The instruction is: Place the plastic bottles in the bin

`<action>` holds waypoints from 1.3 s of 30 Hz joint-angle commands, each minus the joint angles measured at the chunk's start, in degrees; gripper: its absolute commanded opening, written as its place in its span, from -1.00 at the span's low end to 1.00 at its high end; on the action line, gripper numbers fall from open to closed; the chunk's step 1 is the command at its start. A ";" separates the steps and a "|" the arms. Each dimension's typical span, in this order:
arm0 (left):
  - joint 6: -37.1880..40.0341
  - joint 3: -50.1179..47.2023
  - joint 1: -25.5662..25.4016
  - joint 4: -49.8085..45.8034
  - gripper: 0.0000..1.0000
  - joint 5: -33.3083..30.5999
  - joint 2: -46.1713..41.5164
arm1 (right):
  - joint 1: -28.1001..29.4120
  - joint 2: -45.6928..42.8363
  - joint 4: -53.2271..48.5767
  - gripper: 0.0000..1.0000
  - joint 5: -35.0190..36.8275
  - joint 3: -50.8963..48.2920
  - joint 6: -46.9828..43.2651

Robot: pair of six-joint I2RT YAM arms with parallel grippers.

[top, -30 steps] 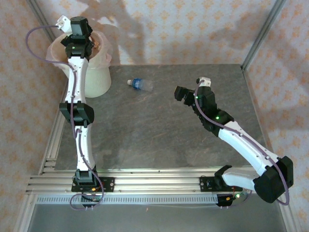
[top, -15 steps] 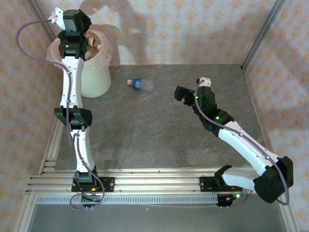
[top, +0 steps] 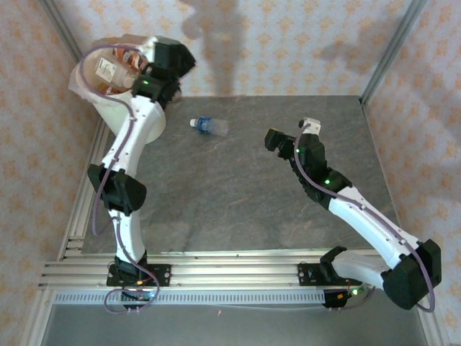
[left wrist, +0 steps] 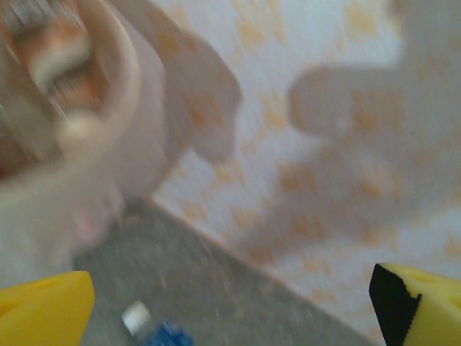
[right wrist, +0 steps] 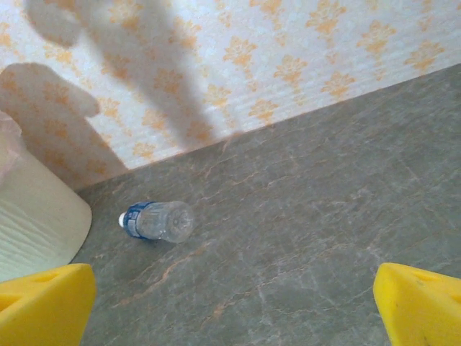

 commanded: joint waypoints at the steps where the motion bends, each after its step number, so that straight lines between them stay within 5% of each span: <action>1: -7.43 -5.65 -6.93 1.50 1.00 -8.90 -2.49 | -0.50 -3.17 3.99 0.98 4.58 -2.41 0.29; 8: -27.26 -14.67 -10.87 0.25 1.00 -8.84 0.78 | -0.95 -7.95 -2.41 0.98 4.72 -2.69 -5.36; 19: -45.06 -19.14 -10.04 1.55 1.00 -4.97 8.78 | -0.94 -12.04 -15.55 0.99 4.43 -0.89 -7.93; 28: -51.14 -15.10 -6.79 2.61 0.99 2.56 18.59 | -0.91 -15.31 -17.48 0.99 5.58 -3.87 -6.96; 39: -50.29 2.15 -6.10 -1.29 0.81 2.45 31.77 | -0.90 -15.42 -19.08 0.99 6.26 -2.86 -8.56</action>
